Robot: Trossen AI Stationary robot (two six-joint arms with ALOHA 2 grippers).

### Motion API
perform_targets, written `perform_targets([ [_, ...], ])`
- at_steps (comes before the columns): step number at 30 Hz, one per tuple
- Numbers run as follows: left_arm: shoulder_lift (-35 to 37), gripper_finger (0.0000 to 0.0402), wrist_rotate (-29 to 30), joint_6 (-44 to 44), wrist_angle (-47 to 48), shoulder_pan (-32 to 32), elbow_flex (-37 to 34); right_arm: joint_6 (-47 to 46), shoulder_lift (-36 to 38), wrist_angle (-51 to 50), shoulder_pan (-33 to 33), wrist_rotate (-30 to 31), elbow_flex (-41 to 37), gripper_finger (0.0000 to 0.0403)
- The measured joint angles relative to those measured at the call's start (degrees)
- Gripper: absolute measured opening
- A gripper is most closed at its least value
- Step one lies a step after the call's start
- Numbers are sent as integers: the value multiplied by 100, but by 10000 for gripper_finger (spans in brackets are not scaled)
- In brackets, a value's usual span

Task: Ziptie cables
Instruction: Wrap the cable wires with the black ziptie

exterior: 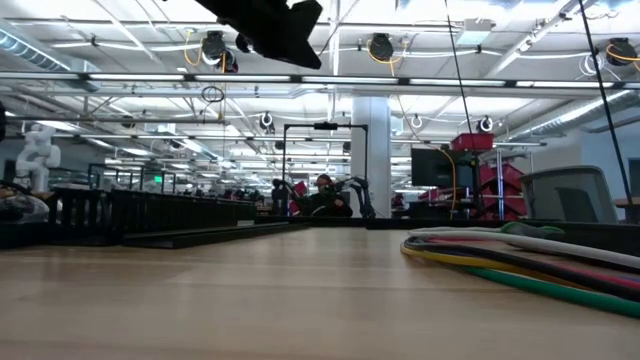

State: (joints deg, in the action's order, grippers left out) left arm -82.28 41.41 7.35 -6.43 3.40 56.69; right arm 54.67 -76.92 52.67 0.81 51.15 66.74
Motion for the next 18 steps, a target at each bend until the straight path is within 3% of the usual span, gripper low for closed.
perform_targets([
  [5, 427, 14, -991, -105, 1025, -107, 0, 983, 923, -180, 57, 913, 0, 208],
  [9, 797, 14, -2173, -107, 1690, -369, 0, 853, 1677, -1117, 68, 1371, 0, 208],
  [14, 1024, 14, -4876, -94, 1867, -955, 3, -1088, 2533, -4026, -50, 1430, 6, 208],
  [16, 1027, 14, -5847, -103, 1948, -1156, 2, -2280, 2794, -5353, -101, 1142, 5, 208],
  [18, 1031, 14, -6680, -194, 1950, -1323, 2, -3602, 2992, -6520, -107, 483, 5, 208],
])
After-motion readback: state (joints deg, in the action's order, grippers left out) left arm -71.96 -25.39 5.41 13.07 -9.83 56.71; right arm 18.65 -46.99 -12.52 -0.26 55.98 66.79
